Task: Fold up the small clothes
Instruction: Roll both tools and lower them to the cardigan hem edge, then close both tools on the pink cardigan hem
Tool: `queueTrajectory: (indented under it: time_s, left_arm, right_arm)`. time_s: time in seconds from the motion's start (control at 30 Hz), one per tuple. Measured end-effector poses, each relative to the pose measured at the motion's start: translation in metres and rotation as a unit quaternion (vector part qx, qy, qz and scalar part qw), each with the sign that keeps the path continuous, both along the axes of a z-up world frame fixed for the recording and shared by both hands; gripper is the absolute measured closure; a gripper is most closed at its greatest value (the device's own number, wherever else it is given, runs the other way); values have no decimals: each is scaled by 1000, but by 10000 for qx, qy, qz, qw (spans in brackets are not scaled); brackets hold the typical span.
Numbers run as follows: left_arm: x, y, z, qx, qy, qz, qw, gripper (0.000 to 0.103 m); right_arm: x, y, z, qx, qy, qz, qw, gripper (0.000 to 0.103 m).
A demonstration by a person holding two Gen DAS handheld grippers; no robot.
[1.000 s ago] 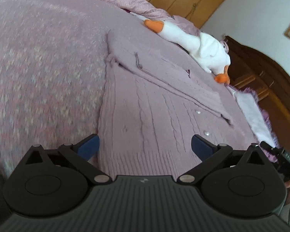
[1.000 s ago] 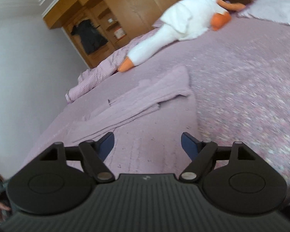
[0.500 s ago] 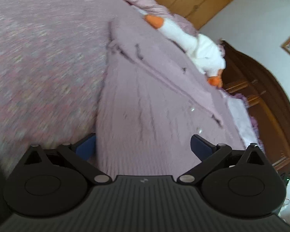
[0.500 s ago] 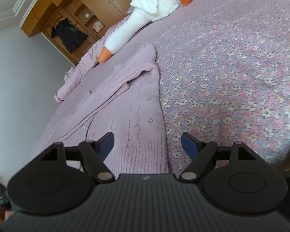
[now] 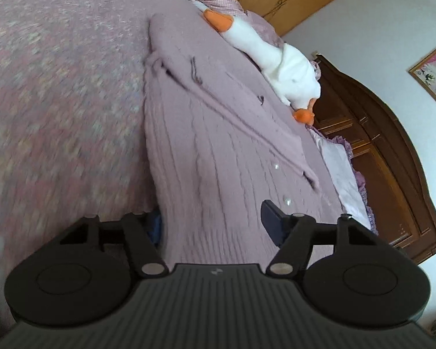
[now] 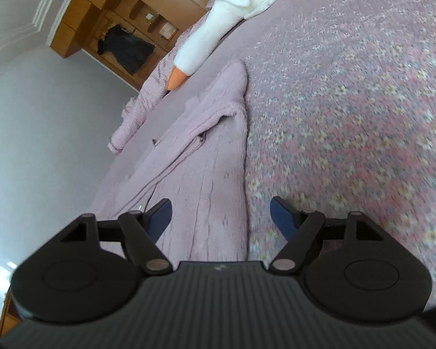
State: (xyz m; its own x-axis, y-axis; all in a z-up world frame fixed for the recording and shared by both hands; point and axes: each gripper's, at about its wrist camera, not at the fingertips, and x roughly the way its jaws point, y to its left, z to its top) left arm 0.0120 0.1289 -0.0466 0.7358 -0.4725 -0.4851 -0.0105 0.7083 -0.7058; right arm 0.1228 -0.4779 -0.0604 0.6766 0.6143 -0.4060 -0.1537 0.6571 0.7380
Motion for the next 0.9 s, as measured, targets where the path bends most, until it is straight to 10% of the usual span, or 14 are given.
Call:
queueTrajectory:
  time_s: [0.23, 0.5, 0.9]
  left_arm:
    - [-31, 1, -9, -388, 70, -126, 9991, 32]
    - [19, -2, -10, -260, -116, -237, 9993, 37]
    - [-24, -7, -11, -181, -166, -67, 9997, 47]
  right_arm:
    - [-41, -14, -21, 970, 586, 508, 9923, 26]
    - [-10, 9, -15, 936, 333, 663, 9928, 26]
    - [-41, 8, -25, 1067, 529, 1018, 9877, 30]
